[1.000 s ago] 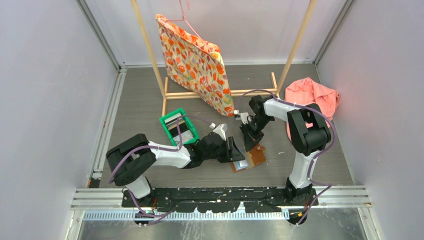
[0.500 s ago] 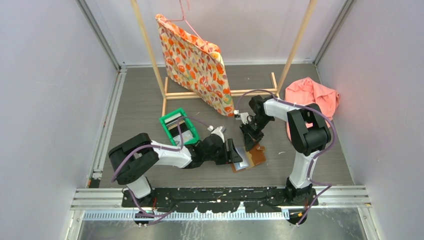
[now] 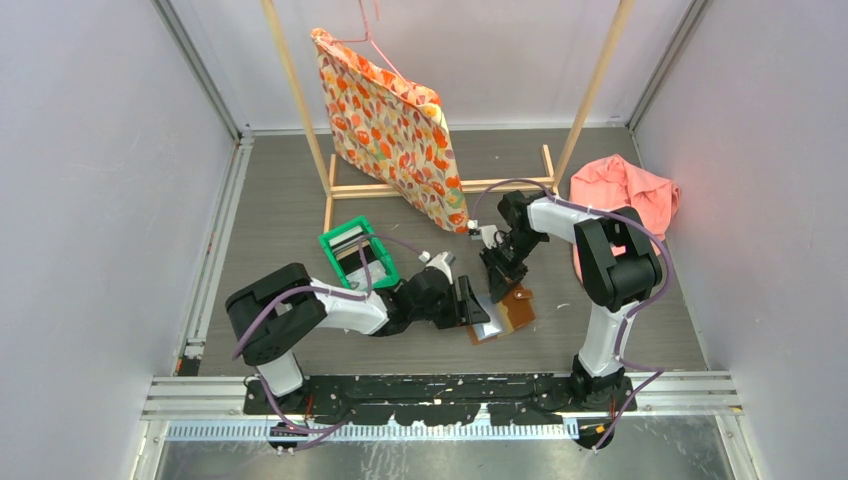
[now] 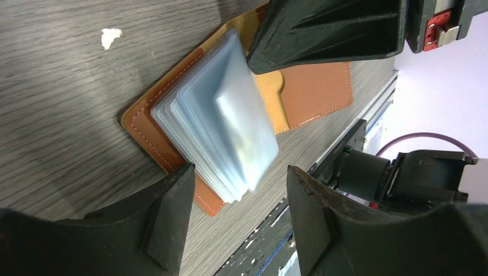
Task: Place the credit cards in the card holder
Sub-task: Open the card holder at the center of the board.
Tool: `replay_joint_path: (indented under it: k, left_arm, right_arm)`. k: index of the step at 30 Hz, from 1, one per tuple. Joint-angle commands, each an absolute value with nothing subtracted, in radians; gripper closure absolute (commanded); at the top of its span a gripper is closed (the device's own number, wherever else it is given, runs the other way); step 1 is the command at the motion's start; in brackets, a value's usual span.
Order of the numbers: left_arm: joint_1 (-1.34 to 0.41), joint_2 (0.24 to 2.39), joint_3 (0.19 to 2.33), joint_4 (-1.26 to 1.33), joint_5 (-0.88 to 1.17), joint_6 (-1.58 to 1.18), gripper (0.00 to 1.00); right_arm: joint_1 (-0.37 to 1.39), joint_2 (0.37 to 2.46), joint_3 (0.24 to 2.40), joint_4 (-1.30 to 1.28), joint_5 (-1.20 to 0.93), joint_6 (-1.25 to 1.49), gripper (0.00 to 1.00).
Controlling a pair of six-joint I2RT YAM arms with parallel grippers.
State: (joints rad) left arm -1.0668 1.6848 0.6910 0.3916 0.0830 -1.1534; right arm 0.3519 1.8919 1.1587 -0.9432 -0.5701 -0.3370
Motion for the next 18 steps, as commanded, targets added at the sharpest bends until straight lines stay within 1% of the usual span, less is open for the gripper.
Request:
replay_joint_path:
  k: [1, 4, 8, 18]
  left_arm:
    - [-1.066, 1.722, 0.701, 0.531, 0.105, -1.198, 0.4]
    - [-1.063, 1.728, 0.676, 0.631, 0.097, -1.231, 0.43]
    - [-1.062, 1.717, 0.657, 0.7, 0.069, -1.252, 0.45]
    - [-1.059, 1.748, 0.656, 0.733, 0.051, -1.299, 0.43]
  right_arm:
    - [0.359, 1.885, 1.187, -0.956, -0.584, -0.34, 0.89]
    - [0.36, 1.884, 1.186, -0.957, -0.587, -0.341, 0.89]
    - [0.359, 1.884, 1.187, -0.96, -0.593, -0.342, 0.89]
    - [0.36, 1.88, 1.189, -0.965, -0.604, -0.345, 0.89]
